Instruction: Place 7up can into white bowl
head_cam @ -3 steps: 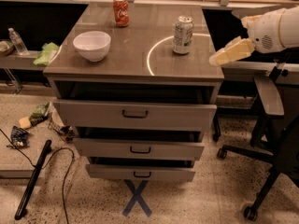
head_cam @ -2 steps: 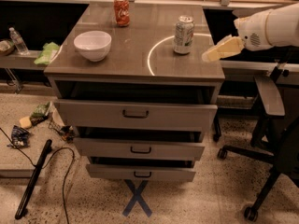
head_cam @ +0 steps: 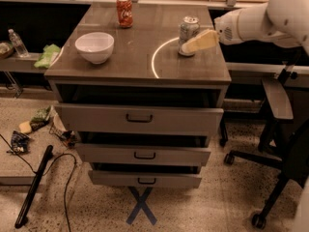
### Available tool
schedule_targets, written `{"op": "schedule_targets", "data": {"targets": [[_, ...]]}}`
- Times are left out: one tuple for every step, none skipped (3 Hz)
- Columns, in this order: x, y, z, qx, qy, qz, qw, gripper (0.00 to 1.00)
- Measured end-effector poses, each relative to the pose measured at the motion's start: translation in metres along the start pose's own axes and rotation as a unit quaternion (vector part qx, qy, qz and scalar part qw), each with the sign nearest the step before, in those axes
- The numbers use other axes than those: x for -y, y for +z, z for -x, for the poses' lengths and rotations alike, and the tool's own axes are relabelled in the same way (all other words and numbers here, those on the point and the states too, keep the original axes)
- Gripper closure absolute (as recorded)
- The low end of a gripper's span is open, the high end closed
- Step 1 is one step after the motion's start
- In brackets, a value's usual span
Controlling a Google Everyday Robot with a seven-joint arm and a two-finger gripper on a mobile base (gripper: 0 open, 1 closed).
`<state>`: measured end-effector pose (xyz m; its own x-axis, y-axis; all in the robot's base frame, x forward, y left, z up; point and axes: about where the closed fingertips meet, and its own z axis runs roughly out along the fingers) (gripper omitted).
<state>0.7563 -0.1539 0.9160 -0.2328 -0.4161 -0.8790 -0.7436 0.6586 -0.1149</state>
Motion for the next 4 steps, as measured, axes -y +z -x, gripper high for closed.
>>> {"op": "schedule_targets", "data": {"targets": [[0.007,0.029,0.012,0.021,0.001,0.006,0.9998,0.26],[0.02,0.055,0.006,0.031,0.008,0.01,0.9994,0.49],[0.005,0.068,0.035,0.065,-0.023,0.055,0.9961,0.8],[-0.078,0.059,0.108,0.137,-0.075,0.174,0.9724,1.0]]}}
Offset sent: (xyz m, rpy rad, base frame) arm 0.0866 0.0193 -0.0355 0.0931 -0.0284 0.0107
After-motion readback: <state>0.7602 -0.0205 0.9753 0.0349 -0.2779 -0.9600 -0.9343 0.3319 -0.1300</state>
